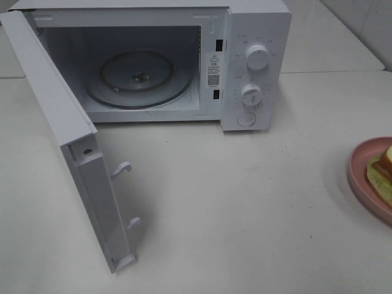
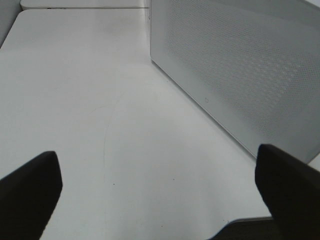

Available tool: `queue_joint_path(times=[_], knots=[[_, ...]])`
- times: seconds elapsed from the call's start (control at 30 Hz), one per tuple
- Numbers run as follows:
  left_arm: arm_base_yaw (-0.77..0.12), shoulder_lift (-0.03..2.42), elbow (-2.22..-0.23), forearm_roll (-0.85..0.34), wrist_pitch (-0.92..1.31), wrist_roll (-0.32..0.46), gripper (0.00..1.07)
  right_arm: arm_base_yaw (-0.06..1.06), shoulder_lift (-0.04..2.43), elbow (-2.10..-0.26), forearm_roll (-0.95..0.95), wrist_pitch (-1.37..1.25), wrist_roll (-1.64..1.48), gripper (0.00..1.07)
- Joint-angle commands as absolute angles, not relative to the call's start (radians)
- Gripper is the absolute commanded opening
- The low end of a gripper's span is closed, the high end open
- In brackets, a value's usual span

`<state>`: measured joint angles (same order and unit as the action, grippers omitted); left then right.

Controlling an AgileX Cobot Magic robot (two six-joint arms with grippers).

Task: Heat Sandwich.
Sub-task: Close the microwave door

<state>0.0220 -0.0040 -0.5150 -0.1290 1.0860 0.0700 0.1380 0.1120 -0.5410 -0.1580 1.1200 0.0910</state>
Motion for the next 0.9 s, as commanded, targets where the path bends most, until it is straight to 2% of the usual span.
queue_joint_path(times=[0.03, 0.5, 0.9], knots=[[0.023, -0.010, -0.515, -0.132, 1.075, 0.064, 0.98, 0.115, 0.088, -0.534, -0.147, 1.065, 0.077, 0.76], [0.023, -0.010, -0.515, -0.132, 1.075, 0.064, 0.98, 0.015, -0.032, -0.499, -0.097, 0.994, 0.063, 0.76], [0.023, -0.010, -0.515, -0.132, 1.075, 0.065, 0.98, 0.015, -0.032, -0.499, -0.097, 0.994, 0.063, 0.76]])
